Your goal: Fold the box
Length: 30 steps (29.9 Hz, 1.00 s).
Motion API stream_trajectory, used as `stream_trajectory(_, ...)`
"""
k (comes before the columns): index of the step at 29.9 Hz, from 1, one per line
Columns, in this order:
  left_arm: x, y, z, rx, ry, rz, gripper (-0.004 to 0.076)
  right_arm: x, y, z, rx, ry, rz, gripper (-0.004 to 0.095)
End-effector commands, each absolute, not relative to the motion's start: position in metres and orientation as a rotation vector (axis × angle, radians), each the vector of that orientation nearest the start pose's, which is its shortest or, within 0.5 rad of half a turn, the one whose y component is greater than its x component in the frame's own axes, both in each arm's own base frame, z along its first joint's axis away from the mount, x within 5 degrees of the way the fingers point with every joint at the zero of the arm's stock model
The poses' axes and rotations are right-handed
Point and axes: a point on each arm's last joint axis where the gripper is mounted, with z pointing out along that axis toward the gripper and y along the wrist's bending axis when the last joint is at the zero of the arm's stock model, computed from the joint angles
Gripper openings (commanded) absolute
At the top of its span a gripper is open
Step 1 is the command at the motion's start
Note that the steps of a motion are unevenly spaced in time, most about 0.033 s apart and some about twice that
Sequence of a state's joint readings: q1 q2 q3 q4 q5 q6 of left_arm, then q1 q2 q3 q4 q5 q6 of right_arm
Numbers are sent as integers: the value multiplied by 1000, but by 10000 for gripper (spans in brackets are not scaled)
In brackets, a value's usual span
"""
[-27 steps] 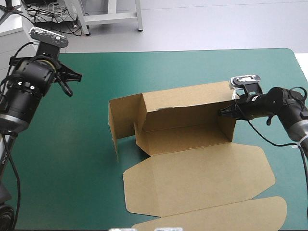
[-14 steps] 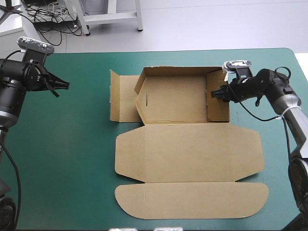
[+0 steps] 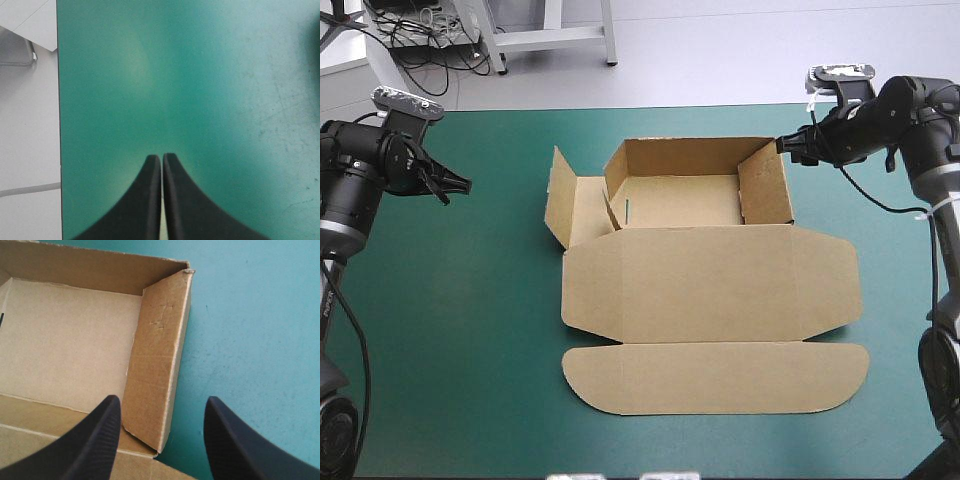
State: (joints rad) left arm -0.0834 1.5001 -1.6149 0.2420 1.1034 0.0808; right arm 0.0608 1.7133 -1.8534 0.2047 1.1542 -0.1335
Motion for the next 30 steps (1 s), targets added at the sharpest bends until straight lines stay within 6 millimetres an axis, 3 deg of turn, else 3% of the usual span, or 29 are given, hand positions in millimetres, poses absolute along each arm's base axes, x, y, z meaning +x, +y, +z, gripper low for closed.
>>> stream_trajectory(1, 308, -6, 432, 220, 2347, 301, -3, 368, 40, 419, -206, 2407, 251, 476)
stream_trajectory(11, 304, -8, 428, 172, 2405, 219, -3, 421, 48, 347, -174, 2538, 335, 475)
stream_trajectory(15, 304, 7, 427, 61, 2426, 160, -3, 435, 51, 329, -156, 2534, 380, 471)
stream_trajectory(21, 300, 39, 426, -100, 2423, -120, -3, 447, 53, 306, -183, 2563, 400, 471)
stream_trajectory(24, 297, 55, 428, -158, 2406, -181, -3, 450, 54, 297, -184, 2590, 401, 452)
stream_trajectory(26, 295, 62, 427, -173, 2408, -181, -3, 450, 54, 294, -185, 2600, 403, 349)
stream_trajectory(29, 294, 69, 427, -180, 2416, -120, -3, 449, 54, 294, -184, 2615, 409, 42)
stream_trajectory(30, 294, 70, 427, -179, 2417, -90, -3, 449, 54, 294, -183, 2620, 411, -16)
